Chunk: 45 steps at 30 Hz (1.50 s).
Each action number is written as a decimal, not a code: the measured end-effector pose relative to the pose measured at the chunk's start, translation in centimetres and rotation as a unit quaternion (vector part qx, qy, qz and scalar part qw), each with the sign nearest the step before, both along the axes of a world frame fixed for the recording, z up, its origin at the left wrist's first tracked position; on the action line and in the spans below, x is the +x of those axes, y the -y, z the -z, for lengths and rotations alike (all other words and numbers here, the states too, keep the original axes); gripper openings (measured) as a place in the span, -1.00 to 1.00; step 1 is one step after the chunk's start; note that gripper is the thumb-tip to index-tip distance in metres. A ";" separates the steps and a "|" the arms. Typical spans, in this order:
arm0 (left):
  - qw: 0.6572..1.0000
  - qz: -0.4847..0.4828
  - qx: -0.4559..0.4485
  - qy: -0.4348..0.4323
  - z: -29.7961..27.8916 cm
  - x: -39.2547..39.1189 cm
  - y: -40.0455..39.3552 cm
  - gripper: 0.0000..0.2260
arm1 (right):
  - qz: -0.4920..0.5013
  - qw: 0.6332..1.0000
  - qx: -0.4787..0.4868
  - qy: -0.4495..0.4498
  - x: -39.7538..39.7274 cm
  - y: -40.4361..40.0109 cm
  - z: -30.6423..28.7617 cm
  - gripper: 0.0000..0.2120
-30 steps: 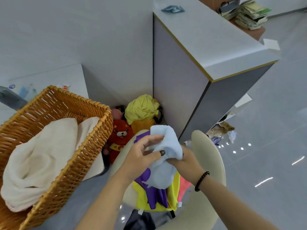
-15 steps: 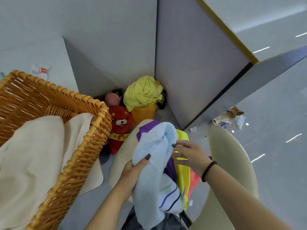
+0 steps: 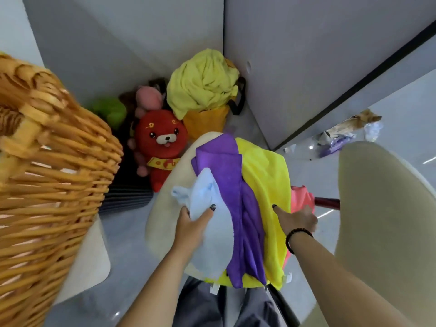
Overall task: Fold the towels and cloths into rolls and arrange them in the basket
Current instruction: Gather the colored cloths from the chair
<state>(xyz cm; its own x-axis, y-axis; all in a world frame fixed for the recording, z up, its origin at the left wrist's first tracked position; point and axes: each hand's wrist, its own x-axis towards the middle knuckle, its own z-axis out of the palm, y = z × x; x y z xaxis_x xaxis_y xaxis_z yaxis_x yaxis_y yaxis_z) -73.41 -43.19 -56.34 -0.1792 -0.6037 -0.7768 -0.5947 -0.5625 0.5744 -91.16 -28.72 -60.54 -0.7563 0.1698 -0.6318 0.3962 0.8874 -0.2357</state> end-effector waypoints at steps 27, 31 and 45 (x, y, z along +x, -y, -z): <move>0.980 0.106 0.156 0.067 4.3 -2.3 -0.2 -0.65 | -0.001 0.954 -0.239 0.180 2.4 -0.3 4.3 -0.91; 0.992 0.030 0.112 0.056 3.9 -0.3 0.3 -0.76 | -0.035 0.926 -0.297 0.231 2.1 0.8 3.7 -0.81; 0.990 -0.006 0.138 0.034 6.2 -0.4 0.0 -0.51 | -0.089 0.990 -0.067 0.090 2.0 0.1 6.9 -0.82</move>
